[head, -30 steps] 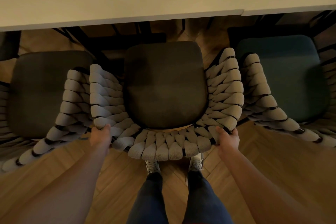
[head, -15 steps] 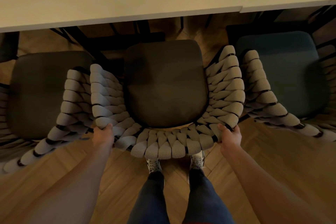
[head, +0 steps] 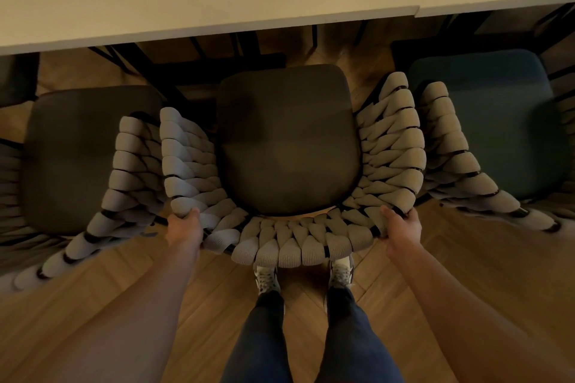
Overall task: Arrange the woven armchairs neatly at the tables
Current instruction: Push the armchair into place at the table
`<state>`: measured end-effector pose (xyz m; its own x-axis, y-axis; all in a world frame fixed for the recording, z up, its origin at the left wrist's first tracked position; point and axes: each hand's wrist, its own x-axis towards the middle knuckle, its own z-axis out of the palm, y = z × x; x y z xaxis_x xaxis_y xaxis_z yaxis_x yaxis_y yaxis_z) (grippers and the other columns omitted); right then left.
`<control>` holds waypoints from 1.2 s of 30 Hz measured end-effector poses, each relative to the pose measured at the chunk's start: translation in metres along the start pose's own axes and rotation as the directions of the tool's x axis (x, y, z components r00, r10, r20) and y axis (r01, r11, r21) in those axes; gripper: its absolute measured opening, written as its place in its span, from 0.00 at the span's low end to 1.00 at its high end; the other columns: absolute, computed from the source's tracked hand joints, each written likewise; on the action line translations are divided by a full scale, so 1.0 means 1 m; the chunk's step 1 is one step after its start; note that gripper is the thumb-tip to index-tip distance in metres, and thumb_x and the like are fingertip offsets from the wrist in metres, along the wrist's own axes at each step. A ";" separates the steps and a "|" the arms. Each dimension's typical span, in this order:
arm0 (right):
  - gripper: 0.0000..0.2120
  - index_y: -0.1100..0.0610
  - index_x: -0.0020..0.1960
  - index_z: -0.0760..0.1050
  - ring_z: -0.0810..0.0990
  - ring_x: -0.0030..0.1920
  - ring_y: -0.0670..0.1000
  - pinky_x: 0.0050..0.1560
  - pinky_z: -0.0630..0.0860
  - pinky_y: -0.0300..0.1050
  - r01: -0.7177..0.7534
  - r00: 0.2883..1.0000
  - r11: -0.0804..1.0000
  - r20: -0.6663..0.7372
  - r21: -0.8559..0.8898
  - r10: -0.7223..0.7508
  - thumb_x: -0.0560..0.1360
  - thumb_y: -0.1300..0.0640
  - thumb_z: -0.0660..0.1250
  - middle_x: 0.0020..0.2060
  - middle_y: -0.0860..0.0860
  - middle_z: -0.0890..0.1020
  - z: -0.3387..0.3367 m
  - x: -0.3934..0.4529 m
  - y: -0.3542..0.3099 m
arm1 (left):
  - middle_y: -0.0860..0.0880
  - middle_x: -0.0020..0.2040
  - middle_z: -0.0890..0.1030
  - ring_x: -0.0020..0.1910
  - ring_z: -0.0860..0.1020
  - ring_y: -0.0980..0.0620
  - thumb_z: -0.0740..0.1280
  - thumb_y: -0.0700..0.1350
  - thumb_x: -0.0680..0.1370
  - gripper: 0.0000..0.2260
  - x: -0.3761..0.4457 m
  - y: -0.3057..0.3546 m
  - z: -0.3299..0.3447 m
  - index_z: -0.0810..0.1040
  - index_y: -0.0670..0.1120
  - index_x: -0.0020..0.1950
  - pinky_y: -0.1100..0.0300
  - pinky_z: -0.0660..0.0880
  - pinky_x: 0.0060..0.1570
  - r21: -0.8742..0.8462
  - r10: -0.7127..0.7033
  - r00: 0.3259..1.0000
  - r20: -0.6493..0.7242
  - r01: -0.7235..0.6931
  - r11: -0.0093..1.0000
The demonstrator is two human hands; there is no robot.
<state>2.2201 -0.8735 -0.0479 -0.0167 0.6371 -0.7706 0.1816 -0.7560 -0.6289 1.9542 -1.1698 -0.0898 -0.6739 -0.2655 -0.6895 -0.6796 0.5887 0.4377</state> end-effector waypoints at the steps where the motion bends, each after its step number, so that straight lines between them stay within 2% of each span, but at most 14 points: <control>1: 0.23 0.54 0.71 0.68 0.79 0.54 0.54 0.53 0.78 0.55 0.005 1.000 1.000 -0.003 -0.004 -0.005 0.79 0.64 0.67 0.56 0.52 0.78 0.000 0.001 -0.001 | 0.39 0.68 0.72 0.60 0.75 0.34 0.65 0.56 0.78 0.29 -0.001 0.001 0.000 0.61 0.48 0.76 0.34 0.78 0.53 0.003 -0.003 1.000 -0.001 0.003 1.000; 6: 0.24 0.54 0.73 0.67 0.78 0.55 0.54 0.59 0.77 0.58 -0.003 1.000 1.000 -0.007 0.011 0.003 0.79 0.64 0.67 0.56 0.52 0.78 0.001 0.002 -0.002 | 0.39 0.67 0.72 0.58 0.75 0.33 0.65 0.59 0.76 0.30 0.004 0.000 -0.001 0.63 0.48 0.74 0.34 0.78 0.52 0.040 0.000 1.000 -0.002 0.000 0.999; 11: 0.24 0.55 0.73 0.67 0.78 0.54 0.54 0.55 0.77 0.53 -0.006 1.000 1.000 -0.024 0.005 0.006 0.79 0.64 0.67 0.56 0.52 0.77 0.002 0.002 -0.001 | 0.39 0.69 0.71 0.59 0.75 0.34 0.66 0.59 0.76 0.31 0.009 -0.002 -0.003 0.62 0.51 0.75 0.34 0.77 0.53 0.022 -0.002 1.000 0.019 0.001 1.000; 15: 0.25 0.54 0.74 0.65 0.77 0.56 0.54 0.53 0.77 0.53 -0.021 1.000 1.000 -0.017 -0.005 0.021 0.79 0.64 0.67 0.57 0.52 0.76 0.002 0.002 -0.002 | 0.40 0.69 0.71 0.61 0.75 0.35 0.67 0.54 0.79 0.30 -0.001 0.007 -0.007 0.60 0.48 0.76 0.33 0.77 0.53 -0.054 -0.026 0.997 0.070 0.029 0.998; 19: 0.25 0.54 0.74 0.65 0.77 0.56 0.55 0.53 0.77 0.55 -0.021 1.000 0.999 -0.009 -0.049 0.020 0.79 0.63 0.67 0.57 0.52 0.76 0.000 -0.001 -0.004 | 0.41 0.63 0.72 0.57 0.77 0.36 0.65 0.49 0.81 0.26 -0.015 0.012 -0.009 0.60 0.44 0.76 0.33 0.77 0.53 -0.113 -0.023 0.987 0.157 0.041 0.993; 23: 0.23 0.53 0.72 0.66 0.79 0.54 0.54 0.58 0.78 0.58 -0.008 0.999 0.996 0.047 -0.093 0.012 0.79 0.59 0.67 0.55 0.50 0.78 -0.009 -0.003 -0.002 | 0.41 0.65 0.73 0.57 0.78 0.37 0.65 0.49 0.82 0.25 -0.024 0.003 -0.017 0.61 0.44 0.75 0.38 0.80 0.49 -0.118 0.034 0.983 0.181 -0.013 0.993; 27: 0.23 0.52 0.73 0.66 0.77 0.61 0.55 0.64 0.74 0.61 -0.002 0.998 0.994 0.068 -0.113 0.009 0.81 0.44 0.61 0.61 0.51 0.77 -0.013 -0.020 0.020 | 0.43 0.58 0.79 0.52 0.81 0.41 0.61 0.52 0.83 0.16 -0.042 -0.019 -0.032 0.69 0.45 0.68 0.48 0.78 0.42 -0.168 0.075 0.982 0.171 -0.046 0.985; 29: 0.23 0.52 0.71 0.67 0.78 0.59 0.56 0.62 0.75 0.60 -0.035 0.996 0.996 0.082 -0.083 0.042 0.82 0.40 0.55 0.59 0.52 0.78 -0.010 -0.036 0.035 | 0.44 0.55 0.80 0.53 0.81 0.43 0.61 0.52 0.84 0.12 -0.050 -0.031 -0.043 0.72 0.46 0.62 0.49 0.77 0.42 -0.229 0.077 0.986 0.148 -0.042 0.973; 32: 0.20 0.52 0.65 0.68 0.79 0.57 0.57 0.62 0.74 0.61 -0.087 0.988 0.993 0.121 -0.074 0.095 0.83 0.39 0.52 0.54 0.53 0.79 -0.005 -0.065 0.064 | 0.44 0.53 0.80 0.55 0.80 0.43 0.62 0.50 0.83 0.06 -0.052 -0.046 -0.064 0.74 0.48 0.55 0.48 0.78 0.48 -0.262 0.094 0.985 0.147 -0.053 0.964; 36: 0.23 0.58 0.69 0.70 0.81 0.56 0.59 0.62 0.75 0.60 -0.110 0.984 0.989 0.128 -0.101 0.123 0.84 0.44 0.51 0.59 0.59 0.80 0.012 -0.105 0.118 | 0.42 0.54 0.81 0.54 0.81 0.43 0.63 0.47 0.83 0.05 -0.039 -0.071 -0.103 0.76 0.47 0.56 0.50 0.79 0.48 -0.269 0.107 0.982 0.156 -0.062 0.961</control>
<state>2.2317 -1.0312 -0.0425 -0.1197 0.5152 -0.8487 0.2808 -0.8024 -0.5267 1.9982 -1.2800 -0.0344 -0.6891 -0.0791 -0.7203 -0.6896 0.3768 0.6184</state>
